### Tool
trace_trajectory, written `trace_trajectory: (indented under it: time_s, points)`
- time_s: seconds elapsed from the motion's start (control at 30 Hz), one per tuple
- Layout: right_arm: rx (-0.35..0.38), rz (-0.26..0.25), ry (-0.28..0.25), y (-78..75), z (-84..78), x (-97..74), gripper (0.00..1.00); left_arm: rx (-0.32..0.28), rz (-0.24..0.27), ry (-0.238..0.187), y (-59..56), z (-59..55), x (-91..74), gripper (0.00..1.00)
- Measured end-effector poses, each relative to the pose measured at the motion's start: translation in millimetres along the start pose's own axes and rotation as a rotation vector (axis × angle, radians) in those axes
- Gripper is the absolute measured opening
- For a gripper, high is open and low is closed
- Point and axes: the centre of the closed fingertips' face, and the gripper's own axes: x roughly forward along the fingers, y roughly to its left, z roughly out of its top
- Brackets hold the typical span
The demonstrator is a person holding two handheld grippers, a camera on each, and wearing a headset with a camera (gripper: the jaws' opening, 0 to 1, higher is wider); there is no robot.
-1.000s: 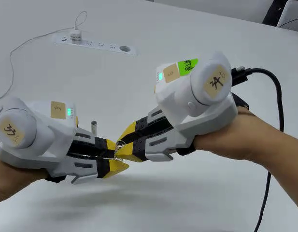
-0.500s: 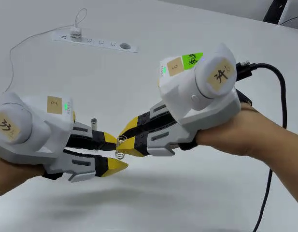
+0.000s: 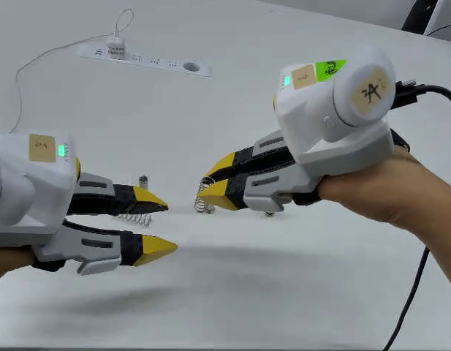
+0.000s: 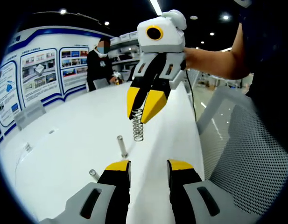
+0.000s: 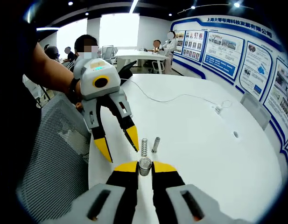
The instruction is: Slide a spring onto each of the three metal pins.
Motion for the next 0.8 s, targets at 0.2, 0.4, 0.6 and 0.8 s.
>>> trace_trajectory:
  time_s: [0.2,0.4,0.6,0.8]
  points:
    - [0.024,-0.06,-0.017,-17.1,-2.6,-5.5,0.12,-0.031,0.055,-0.007,10.7,-4.5,-15.3,0.35]
    - [0.035,-0.109,-0.026,-31.1,-4.4,-5.2,0.12,-0.057,0.103,-0.011,19.8,-9.4,-27.3,0.37]
    - [0.059,-0.14,-0.027,-44.6,-9.0,-1.0,0.12,-0.077,0.132,-0.013,24.5,-12.9,-33.4,0.38]
    - [0.081,-0.146,-0.019,-51.0,-16.3,3.5,0.12,-0.096,0.159,-0.019,29.0,-14.8,-38.2,0.4]
